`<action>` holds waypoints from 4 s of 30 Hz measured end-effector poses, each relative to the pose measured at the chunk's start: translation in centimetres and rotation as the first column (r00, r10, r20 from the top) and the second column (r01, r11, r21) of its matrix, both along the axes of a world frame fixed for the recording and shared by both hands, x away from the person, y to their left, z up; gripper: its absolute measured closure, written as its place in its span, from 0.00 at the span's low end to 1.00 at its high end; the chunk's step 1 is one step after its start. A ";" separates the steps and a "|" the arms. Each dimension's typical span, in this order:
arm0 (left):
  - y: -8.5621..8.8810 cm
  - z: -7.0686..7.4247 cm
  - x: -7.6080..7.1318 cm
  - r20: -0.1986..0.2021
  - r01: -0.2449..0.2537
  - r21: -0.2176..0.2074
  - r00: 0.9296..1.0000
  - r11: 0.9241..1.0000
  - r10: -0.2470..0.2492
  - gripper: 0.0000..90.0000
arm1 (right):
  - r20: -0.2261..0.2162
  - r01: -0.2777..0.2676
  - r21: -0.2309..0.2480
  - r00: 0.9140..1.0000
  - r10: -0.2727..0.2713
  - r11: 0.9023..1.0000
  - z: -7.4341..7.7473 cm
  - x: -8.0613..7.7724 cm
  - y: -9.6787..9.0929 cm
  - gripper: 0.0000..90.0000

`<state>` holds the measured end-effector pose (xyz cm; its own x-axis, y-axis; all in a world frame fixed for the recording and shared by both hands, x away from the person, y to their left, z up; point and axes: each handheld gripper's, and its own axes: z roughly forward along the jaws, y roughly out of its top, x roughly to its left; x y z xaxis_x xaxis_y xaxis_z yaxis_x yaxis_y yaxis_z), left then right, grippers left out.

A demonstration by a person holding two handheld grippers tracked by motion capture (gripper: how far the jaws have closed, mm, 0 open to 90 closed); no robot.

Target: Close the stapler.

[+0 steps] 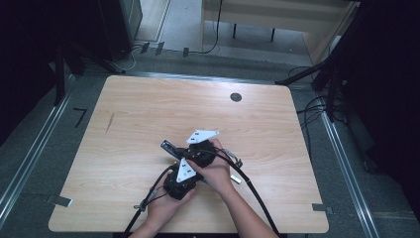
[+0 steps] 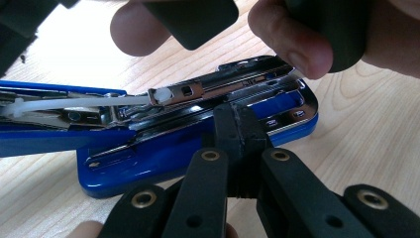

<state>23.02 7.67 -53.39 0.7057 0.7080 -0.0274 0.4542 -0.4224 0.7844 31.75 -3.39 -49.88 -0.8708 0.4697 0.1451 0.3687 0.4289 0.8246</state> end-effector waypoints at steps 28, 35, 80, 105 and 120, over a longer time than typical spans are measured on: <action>0.0 0.0 0.0 0.004 0.001 0.004 1.000 1.000 -0.001 1.00 | -0.067 0.006 -0.122 0.998 -0.015 0.992 -0.5 0.5 1.1 1.00; 0.0 0.0 0.0 0.001 0.000 0.001 1.000 1.000 0.000 1.00 | -0.061 0.014 -0.105 0.998 -0.021 0.994 -0.4 0.4 0.8 1.00; 0.0 0.0 0.0 0.004 -0.001 0.003 1.000 1.000 0.001 1.00 | -0.008 0.134 -0.038 0.991 -0.134 0.990 1.7 -1.7 -9.6 0.98; 0.0 0.0 0.0 0.002 -0.004 0.000 1.000 1.000 0.004 1.00 | 0.033 0.076 -0.087 0.997 -0.073 0.993 1.6 -3.8 -13.7 0.88; 0.0 0.0 -0.1 0.005 -0.003 0.000 1.000 1.000 0.003 1.00 | -0.003 0.087 -0.112 0.996 -0.088 0.990 1.1 -4.9 -16.0 0.71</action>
